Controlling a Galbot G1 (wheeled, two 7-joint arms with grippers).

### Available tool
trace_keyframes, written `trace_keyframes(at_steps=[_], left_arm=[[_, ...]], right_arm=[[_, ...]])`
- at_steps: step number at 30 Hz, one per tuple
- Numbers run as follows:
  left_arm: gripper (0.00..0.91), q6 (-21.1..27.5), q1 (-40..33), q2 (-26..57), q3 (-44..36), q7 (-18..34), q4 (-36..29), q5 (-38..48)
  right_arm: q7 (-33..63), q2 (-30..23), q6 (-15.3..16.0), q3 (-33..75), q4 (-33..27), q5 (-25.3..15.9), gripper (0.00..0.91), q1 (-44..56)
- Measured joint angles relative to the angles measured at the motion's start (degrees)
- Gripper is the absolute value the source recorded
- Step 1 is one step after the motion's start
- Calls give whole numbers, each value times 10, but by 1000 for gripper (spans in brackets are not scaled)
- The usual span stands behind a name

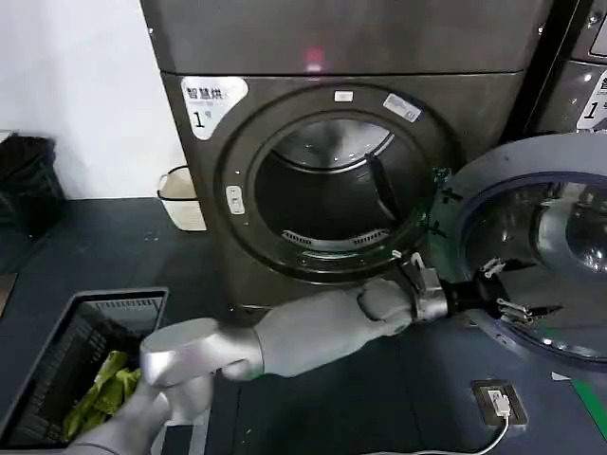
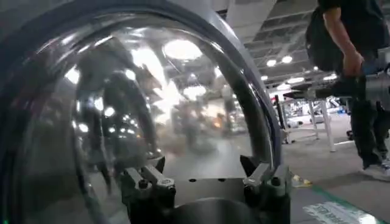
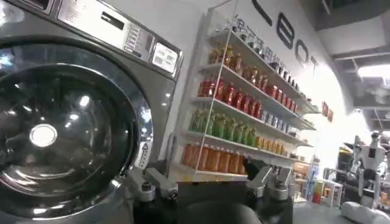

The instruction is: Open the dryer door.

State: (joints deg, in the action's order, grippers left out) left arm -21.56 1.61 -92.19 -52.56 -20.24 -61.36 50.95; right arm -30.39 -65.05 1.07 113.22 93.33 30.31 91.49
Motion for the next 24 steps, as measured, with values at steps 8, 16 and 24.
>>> trace_keyframes(at_steps=[8,16,24], left_arm=[[907,-30,8,47,-8,29,-55,-10],[907,-61,14,151,-23,34,-150,14],[907,-79,23,311,-30,19,-278,18]], right_arm=[[1,7,-1,-1,-1,-1,907,-8],[4,16,-1,16,6,-15,907,-13],[16,24,7,39,22,-31,907,-27]])
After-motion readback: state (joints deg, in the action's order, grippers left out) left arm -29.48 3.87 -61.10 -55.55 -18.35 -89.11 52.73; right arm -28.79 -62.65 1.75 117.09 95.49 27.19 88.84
